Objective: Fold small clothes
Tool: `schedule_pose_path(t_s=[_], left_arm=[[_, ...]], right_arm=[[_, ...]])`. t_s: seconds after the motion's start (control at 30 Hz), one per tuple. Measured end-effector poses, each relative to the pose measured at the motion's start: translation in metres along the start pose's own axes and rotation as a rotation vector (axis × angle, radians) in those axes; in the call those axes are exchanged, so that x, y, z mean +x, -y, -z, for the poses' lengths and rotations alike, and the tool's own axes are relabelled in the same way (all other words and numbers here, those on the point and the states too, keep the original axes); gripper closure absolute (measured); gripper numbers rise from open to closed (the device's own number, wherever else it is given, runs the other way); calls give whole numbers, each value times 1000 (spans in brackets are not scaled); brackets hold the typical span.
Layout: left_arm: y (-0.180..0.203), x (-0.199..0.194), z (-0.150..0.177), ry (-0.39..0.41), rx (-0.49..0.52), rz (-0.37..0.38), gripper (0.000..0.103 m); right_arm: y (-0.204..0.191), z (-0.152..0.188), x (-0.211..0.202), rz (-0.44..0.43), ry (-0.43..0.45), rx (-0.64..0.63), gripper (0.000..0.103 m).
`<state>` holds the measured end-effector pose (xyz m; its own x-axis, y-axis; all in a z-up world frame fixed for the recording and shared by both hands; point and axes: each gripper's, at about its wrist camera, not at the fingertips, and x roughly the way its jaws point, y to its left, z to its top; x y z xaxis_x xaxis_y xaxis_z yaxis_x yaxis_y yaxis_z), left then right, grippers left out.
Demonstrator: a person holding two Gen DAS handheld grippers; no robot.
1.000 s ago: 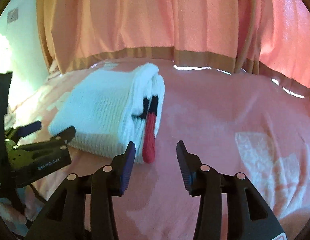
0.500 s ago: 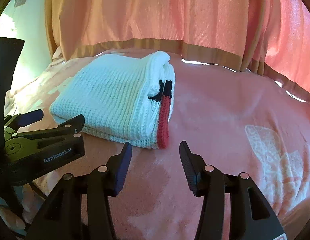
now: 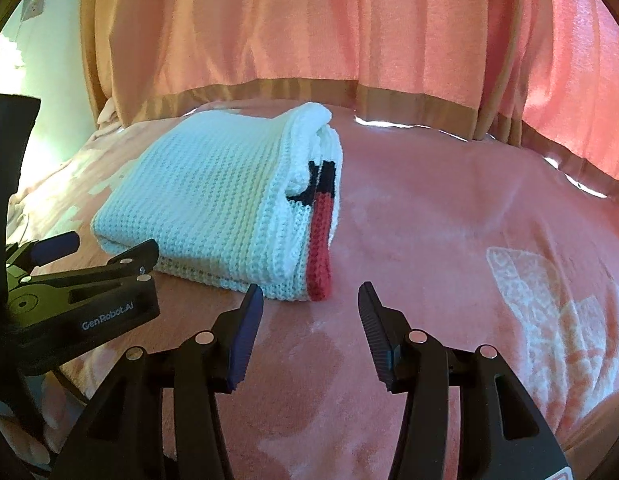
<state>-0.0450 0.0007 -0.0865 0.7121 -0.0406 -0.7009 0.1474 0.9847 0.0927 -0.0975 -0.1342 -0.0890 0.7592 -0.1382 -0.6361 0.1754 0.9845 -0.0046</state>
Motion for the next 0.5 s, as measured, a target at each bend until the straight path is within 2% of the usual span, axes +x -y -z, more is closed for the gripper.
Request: schedule_pose_path(t_s=[0.5], left_arm=[[0,-4,1,15,14,-9,13]], right_arm=[[5,1,2,10,-6,16,53]])
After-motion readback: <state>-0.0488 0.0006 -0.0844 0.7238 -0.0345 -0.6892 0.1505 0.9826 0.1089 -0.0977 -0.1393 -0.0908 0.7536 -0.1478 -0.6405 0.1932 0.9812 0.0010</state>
